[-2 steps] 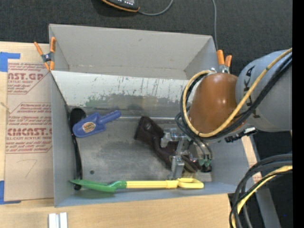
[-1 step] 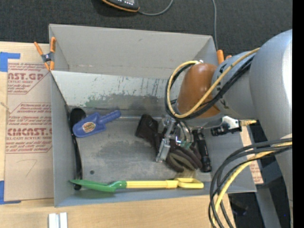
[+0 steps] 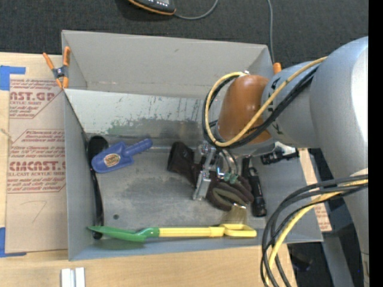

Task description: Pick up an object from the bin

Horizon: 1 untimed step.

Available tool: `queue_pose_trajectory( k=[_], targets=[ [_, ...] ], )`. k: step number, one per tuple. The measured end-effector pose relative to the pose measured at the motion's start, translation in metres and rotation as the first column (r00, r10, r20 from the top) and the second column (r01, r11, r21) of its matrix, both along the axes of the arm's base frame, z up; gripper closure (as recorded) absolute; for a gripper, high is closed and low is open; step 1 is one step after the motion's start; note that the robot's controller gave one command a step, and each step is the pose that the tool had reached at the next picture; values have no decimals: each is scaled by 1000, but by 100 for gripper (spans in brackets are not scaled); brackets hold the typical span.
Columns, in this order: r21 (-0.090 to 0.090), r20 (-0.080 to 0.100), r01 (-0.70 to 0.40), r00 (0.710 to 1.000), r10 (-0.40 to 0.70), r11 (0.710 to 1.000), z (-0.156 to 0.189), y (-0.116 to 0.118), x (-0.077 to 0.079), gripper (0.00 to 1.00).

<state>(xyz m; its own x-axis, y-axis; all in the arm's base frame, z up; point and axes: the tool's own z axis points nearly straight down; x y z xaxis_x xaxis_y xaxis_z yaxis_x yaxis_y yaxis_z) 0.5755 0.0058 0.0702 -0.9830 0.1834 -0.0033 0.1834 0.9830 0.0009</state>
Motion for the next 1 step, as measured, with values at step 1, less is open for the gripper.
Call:
queue_pose_trajectory(
  k=[1],
  targets=[
    [2, -3, 44, 999, -44, 999, 0, -7, -7, 0]
  ],
)
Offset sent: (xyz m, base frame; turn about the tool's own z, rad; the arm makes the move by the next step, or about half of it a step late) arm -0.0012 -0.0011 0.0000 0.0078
